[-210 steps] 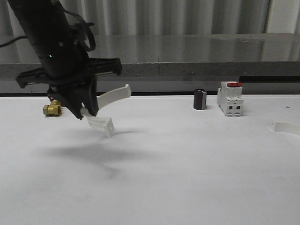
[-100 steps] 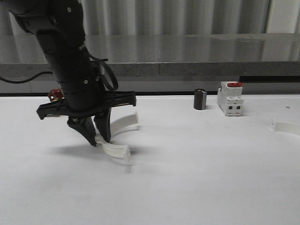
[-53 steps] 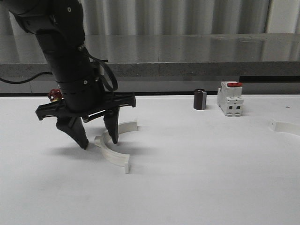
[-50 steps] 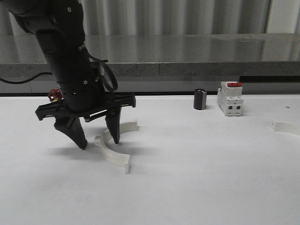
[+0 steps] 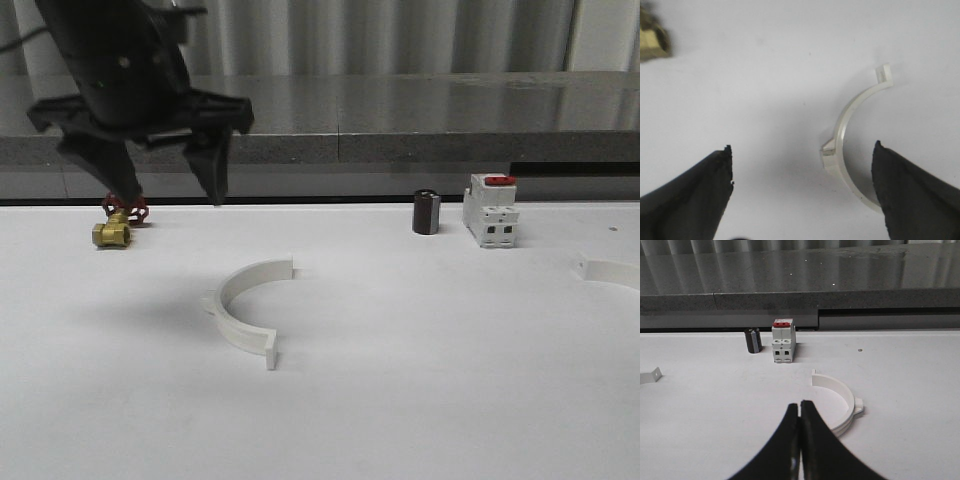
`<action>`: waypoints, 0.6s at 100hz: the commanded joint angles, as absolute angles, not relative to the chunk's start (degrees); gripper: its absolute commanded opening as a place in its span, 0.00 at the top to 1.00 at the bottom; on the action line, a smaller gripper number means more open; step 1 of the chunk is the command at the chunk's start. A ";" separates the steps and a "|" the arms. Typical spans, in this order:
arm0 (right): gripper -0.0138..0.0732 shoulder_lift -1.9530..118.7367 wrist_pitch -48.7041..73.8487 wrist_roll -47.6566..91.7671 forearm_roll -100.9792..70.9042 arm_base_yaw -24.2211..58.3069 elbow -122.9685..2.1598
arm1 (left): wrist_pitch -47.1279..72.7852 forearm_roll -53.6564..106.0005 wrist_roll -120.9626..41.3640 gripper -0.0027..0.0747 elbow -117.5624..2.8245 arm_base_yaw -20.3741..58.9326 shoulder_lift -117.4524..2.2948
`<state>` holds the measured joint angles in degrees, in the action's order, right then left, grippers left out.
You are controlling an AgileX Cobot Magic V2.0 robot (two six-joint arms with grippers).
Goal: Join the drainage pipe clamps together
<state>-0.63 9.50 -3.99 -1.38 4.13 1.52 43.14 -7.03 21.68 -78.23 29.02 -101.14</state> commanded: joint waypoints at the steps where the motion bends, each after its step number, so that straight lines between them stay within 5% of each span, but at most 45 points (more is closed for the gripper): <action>1: 0.98 -1.73 4.68 -3.61 -1.20 3.82 0.68 | 40.16 -8.83 19.68 0.25 -77.47 27.28 -93.24; 60: 0.98 -1.73 4.68 -3.61 -1.20 3.82 0.68 | 27.26 -8.16 14.22 0.25 -43.52 13.35 -51.45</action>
<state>-0.63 9.50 -3.99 -1.38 4.13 1.52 32.13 -8.37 14.29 -45.94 13.50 -57.88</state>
